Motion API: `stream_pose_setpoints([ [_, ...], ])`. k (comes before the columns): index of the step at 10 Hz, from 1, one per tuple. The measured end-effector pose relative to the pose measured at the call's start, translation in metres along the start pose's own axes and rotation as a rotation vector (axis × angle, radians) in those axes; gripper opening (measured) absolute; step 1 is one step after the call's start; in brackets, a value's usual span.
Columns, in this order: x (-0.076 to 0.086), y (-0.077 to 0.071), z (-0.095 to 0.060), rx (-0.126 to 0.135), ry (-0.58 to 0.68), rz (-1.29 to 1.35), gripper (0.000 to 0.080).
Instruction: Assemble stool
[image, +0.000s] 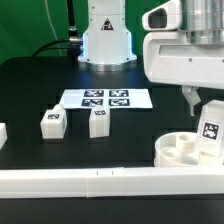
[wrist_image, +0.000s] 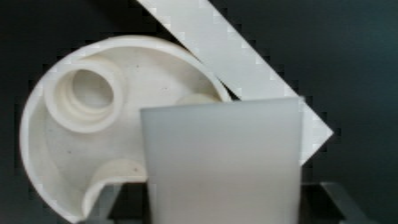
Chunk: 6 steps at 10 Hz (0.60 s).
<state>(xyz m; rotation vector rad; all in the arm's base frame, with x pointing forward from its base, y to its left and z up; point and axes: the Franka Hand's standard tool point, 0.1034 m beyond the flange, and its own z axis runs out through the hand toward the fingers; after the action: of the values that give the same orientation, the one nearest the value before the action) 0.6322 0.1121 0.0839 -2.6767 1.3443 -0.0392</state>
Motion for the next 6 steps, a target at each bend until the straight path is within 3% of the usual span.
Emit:
stream_pose_setpoints([
  [6,-0.0022,-0.0010,0.0009,0.017,-0.032,0.366,0.0338],
])
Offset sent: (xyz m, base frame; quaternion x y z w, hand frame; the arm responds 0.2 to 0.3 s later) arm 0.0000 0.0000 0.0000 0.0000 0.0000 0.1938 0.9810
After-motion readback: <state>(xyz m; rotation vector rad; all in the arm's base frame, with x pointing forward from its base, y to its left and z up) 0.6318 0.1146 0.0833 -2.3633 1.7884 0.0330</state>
